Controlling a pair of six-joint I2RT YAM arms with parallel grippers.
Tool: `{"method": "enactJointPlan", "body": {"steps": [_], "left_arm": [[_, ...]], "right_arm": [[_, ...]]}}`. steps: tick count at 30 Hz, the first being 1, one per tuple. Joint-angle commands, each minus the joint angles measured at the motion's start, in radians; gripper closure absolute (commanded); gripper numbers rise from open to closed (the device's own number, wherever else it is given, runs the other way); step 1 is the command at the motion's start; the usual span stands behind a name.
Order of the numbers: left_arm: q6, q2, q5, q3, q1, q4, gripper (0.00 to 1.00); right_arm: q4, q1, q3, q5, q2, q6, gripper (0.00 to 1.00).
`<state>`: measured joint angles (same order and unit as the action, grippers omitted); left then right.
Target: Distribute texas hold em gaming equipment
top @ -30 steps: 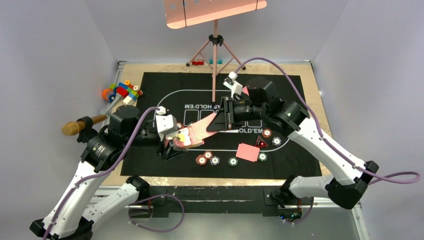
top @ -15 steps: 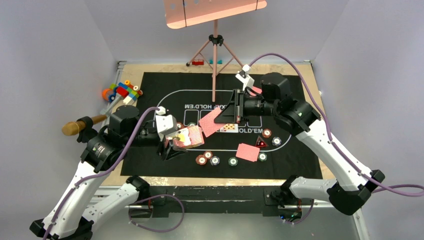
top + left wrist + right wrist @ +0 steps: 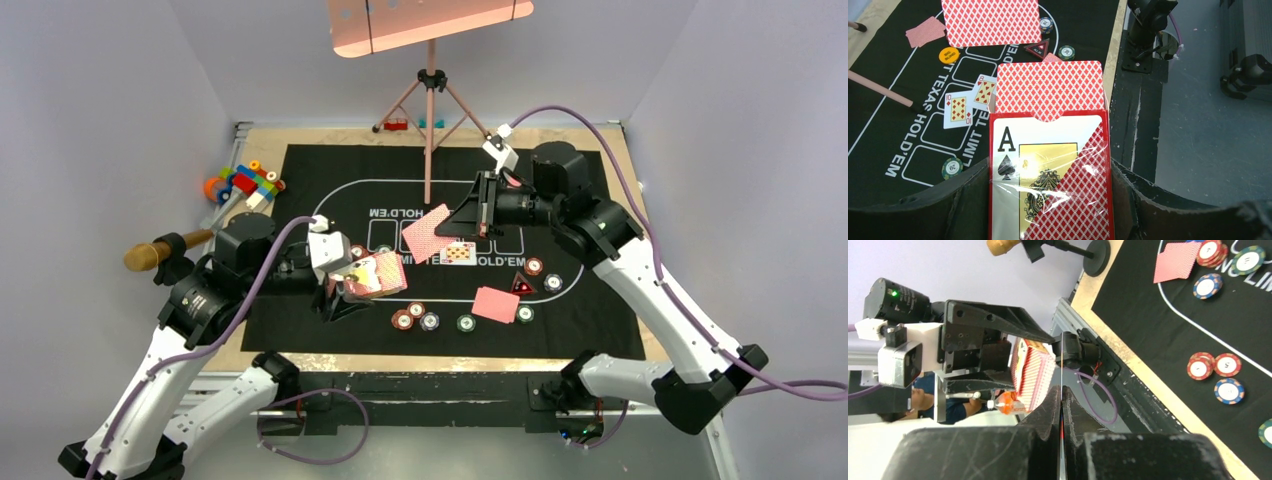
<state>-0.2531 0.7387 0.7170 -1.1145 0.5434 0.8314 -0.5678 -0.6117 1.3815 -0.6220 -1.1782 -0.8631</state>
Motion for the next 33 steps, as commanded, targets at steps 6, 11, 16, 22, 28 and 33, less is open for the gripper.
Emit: {"method": "enactJointPlan", "body": {"steps": [6,11,16,22,28,33], "left_arm": [[0.006,-0.018,0.020,0.001,-0.005,-0.052,1.00],[0.004,-0.019,0.018,-0.008,-0.005,-0.045,1.00],[0.007,-0.020,0.019,0.002,-0.006,-0.047,1.00],[0.016,-0.020,0.026,0.003,-0.005,-0.054,1.00],[0.017,-0.024,0.025,0.009,-0.006,-0.052,1.00],[0.017,-0.024,0.022,0.006,-0.006,-0.045,1.00]], "right_arm": [[-0.166,0.025,0.091,0.380,-0.207,0.286,1.00],[-0.229,0.025,0.133,0.769,-0.389,0.362,1.00],[-0.267,0.025,0.192,1.104,-0.499,0.375,1.00],[-0.323,0.011,0.293,1.321,-0.668,0.403,1.00],[-0.427,-0.083,0.402,1.545,-0.906,0.416,1.00],[-0.452,-0.124,0.441,1.555,-1.005,0.400,1.00]]}}
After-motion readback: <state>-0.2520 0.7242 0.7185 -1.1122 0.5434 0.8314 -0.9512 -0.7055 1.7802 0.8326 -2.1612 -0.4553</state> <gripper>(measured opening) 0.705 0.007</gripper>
